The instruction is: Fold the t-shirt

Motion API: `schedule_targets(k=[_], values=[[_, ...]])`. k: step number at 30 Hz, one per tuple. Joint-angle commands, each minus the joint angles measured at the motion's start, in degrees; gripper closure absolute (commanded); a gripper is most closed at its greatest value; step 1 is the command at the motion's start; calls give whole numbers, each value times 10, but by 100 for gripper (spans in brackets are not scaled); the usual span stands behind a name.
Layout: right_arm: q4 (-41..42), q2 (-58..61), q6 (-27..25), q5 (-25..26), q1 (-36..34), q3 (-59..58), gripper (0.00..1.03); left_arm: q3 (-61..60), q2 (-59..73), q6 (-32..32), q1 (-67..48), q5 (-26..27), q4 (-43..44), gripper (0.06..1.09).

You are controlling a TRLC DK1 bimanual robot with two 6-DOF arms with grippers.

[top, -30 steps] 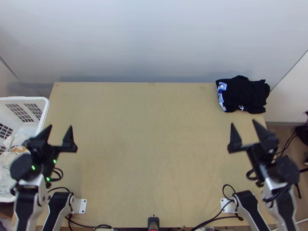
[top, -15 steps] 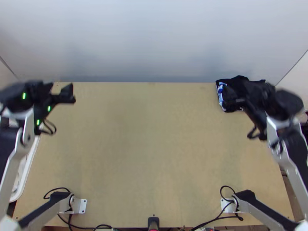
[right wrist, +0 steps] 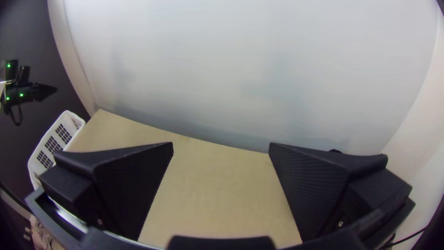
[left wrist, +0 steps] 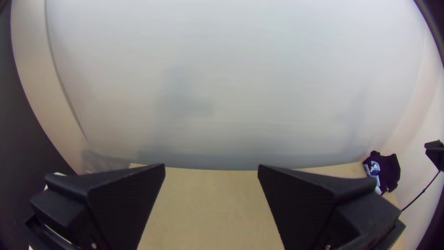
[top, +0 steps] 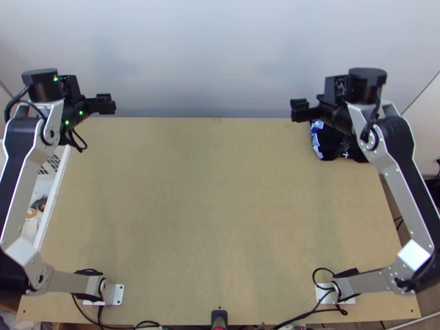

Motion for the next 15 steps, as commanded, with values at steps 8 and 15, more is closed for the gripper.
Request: schedule_targets(k=[8, 15], values=[[-78, 57, 118, -170, 52, 125, 6, 61, 51, 28, 76, -15, -106, 11], [-100, 67, 135, -216, 79, 134, 6, 18, 62, 115, 214, -15, -136, 11]])
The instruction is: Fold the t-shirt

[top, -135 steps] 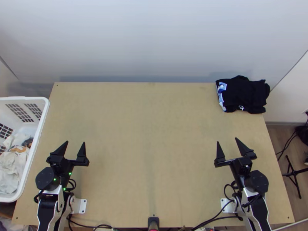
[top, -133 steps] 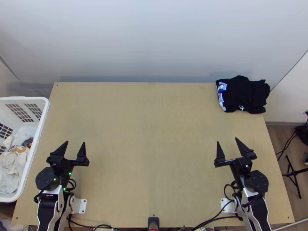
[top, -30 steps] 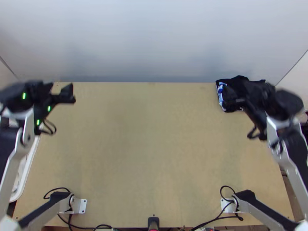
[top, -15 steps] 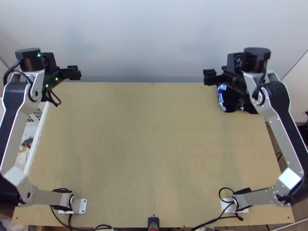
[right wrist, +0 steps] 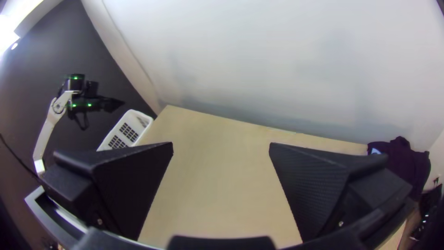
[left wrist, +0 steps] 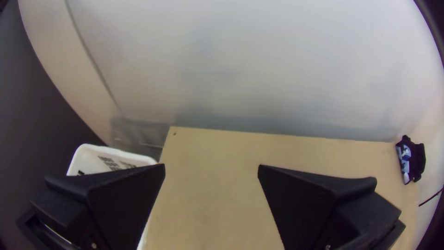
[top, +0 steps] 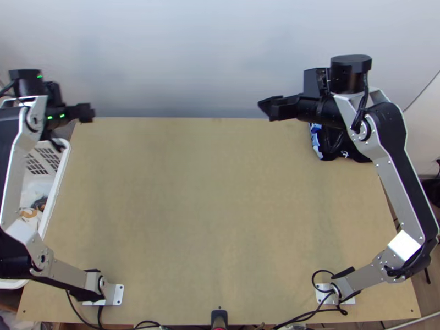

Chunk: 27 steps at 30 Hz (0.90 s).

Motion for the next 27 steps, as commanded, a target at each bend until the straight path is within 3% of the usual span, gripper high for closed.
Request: schedule_targets(k=[1, 15, 27], values=[[-20, 18, 29, -55, 23, 15, 6, -26, 14, 62, 132, -1, -25, 11], [-17, 37, 29, -60, 151, 7, 4, -125, 114, 152, 353, -2, 103, 11], [-7, 48, 11, -60, 152, 8, 4, -113, 268, 187, 453, -2, 174, 11]])
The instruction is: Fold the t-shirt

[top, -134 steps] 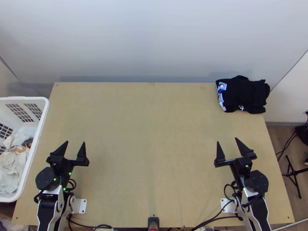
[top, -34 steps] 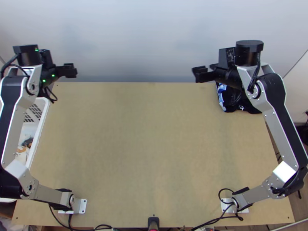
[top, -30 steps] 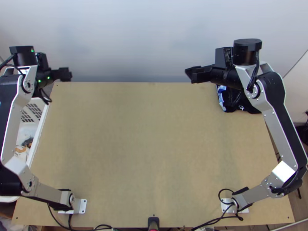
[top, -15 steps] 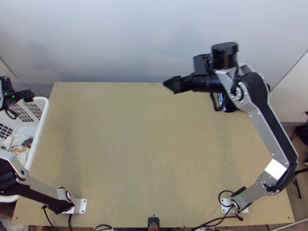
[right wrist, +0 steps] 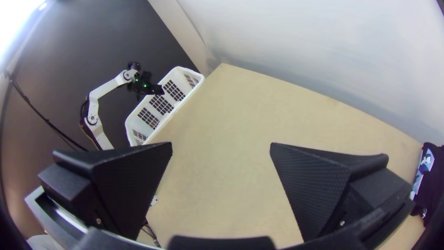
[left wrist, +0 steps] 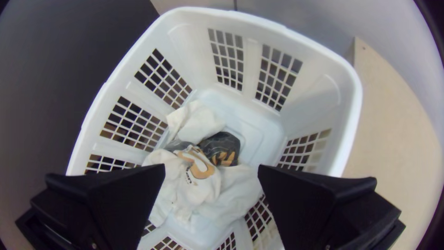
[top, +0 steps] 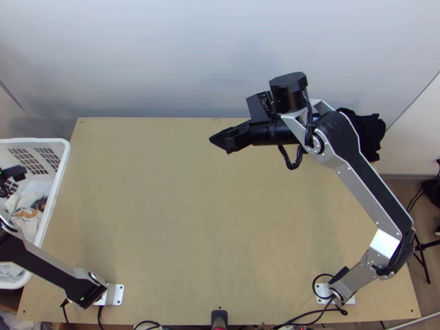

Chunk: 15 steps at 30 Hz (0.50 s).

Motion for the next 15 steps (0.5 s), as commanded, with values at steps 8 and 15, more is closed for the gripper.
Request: schedule_targets(k=[8, 15], values=[[10, 4, -13, 0, 23, 1, 4, 35, 170, 34, 78, 0, 76, 11], [7, -4, -14, 1, 25, 0, 4, 35, 207, 36, 79, -13, 77, 11]])
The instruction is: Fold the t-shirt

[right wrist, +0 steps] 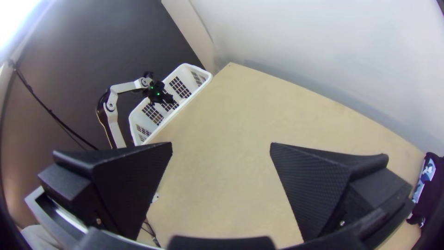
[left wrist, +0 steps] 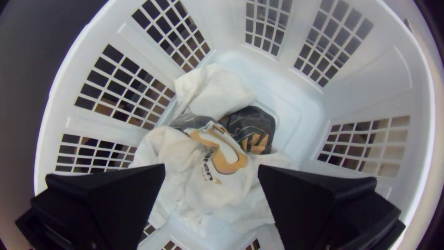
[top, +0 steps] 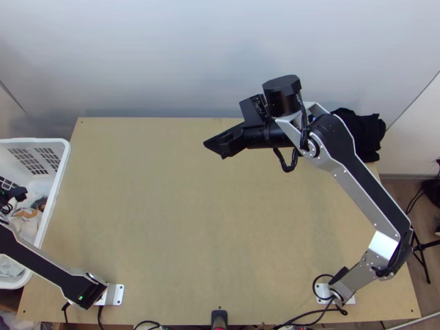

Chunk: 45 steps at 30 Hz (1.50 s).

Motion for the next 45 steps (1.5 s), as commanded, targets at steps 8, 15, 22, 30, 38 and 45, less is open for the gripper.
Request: schedule_targets(k=[8, 15, 22, 30, 38, 45], values=[[-4, -7, 0, 1, 9, -7, 4, 21, 84, 0, 0, -12, 14, 11], [-4, -4, 0, 2, 11, -8, 5, 47, 129, -1, -3, -15, 22, 11], [-4, 1, -1, 11, 21, -1, 5, 82, 166, -10, -10, -28, 22, 11], [-5, 1, 0, 16, 24, 5, 5, 73, 189, -12, -16, -25, 3, 29], [-7, -1, 0, 24, 24, 5, 5, 71, 192, -29, -13, -7, 0, 102], [-9, -8, -1, 31, 25, -3, 5, 61, 67, -33, -12, -9, -27, 102]])
